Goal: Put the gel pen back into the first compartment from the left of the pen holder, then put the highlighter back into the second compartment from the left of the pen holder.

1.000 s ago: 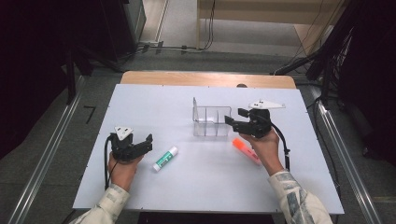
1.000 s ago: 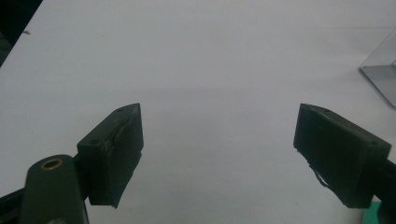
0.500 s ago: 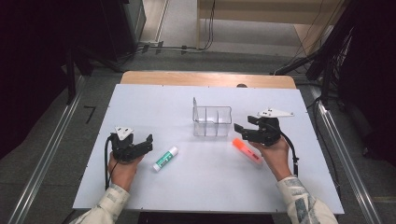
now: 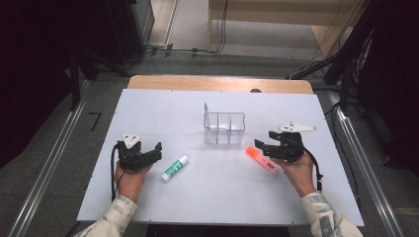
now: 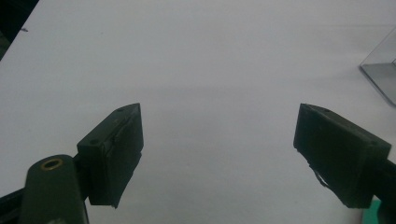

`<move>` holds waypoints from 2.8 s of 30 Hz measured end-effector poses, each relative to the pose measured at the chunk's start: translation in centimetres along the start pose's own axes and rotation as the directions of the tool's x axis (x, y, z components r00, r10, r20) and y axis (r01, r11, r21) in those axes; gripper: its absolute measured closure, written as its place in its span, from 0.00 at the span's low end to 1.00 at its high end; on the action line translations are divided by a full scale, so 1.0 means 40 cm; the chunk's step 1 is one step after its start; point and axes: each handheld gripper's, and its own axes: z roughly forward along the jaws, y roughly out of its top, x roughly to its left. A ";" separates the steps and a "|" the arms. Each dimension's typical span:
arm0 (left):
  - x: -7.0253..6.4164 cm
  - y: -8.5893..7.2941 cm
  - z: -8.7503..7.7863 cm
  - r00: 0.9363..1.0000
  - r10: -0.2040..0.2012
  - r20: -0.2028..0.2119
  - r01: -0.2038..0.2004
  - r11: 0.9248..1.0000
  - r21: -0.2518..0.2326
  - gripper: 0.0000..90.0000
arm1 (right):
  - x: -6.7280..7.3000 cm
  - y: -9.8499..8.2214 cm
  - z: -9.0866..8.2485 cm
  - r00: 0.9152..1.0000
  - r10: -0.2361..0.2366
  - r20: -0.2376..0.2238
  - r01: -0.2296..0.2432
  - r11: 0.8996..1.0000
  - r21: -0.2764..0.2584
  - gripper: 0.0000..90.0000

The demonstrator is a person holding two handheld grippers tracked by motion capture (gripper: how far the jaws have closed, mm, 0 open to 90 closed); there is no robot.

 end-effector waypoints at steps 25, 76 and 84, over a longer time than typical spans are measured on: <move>0.004 0.000 -0.003 1.000 -0.005 -0.004 0.005 1.000 -0.007 0.18 | -0.006 -0.032 -0.011 1.000 -0.002 0.008 0.001 0.999 0.034 0.31; 0.000 0.000 -0.002 1.000 0.001 -0.002 -0.001 1.000 -0.003 0.18 | 0.028 -0.080 0.056 0.995 -0.094 0.034 0.087 0.981 0.172 0.35; 0.001 0.000 -0.002 1.000 0.001 -0.002 -0.001 1.000 -0.001 0.18 | 0.037 -0.087 0.063 0.993 -0.116 0.034 0.108 0.976 0.189 0.43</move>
